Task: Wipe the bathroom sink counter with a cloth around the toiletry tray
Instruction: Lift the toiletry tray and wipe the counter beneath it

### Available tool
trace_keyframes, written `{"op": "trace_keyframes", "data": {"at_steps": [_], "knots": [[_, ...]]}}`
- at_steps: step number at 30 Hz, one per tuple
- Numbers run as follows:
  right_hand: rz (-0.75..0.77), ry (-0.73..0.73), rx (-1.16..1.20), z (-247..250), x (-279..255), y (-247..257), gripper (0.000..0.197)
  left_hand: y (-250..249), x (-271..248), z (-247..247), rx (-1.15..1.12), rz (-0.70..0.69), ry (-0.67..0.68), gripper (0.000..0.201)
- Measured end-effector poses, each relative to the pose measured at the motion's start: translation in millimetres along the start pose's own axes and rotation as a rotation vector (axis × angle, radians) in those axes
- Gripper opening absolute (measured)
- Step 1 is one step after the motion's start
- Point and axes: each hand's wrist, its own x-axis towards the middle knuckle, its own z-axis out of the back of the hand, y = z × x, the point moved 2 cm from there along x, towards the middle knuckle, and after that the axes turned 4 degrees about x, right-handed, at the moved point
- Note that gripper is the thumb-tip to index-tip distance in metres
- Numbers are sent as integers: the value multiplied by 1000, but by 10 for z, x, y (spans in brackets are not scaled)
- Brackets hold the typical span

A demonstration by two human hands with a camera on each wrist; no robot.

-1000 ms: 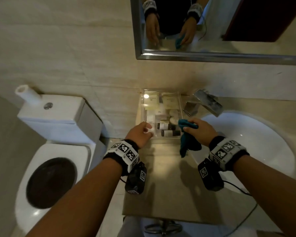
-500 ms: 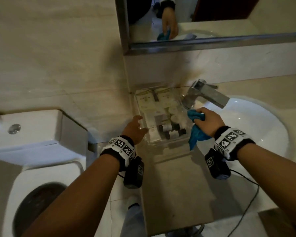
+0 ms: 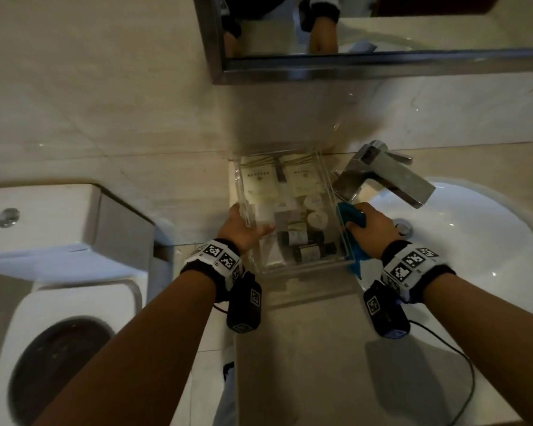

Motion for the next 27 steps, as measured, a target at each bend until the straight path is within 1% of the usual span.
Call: {"op": "trace_keyframes", "data": {"at_steps": [5,7,8,9,11,12,13,20,23,27], "knots": [[3,70,51,-80,131,-77,31,28,69,-41,-83,15,24,83],[7,85,71,-123,229,-171,30,121,174,-67,-88,30,31,98],[10,89,90,-135,252,-182,29,157,217,-71,-96,37,36,102],[6,90,112,-123,212,-127,30,142,205,-63,-109,48,37,99],[-18,81,179,-92,122,-16,35,109,157,-43,-155,63,19,78],[-33,81,209,-86,93,10,37,125,167,-47,-175,70,11,72],[-38,84,230,-80,71,30,38,135,161,-53,-197,72,10,71],[-44,93,289,-98,73,25,39,210,147,-85,-287,47,25,71],[-31,96,314,-103,48,44,38,235,137,-74,-314,35,29,76],[-31,141,388,-116,2,37,36,275,83,-70,-379,13,48,84]]}}
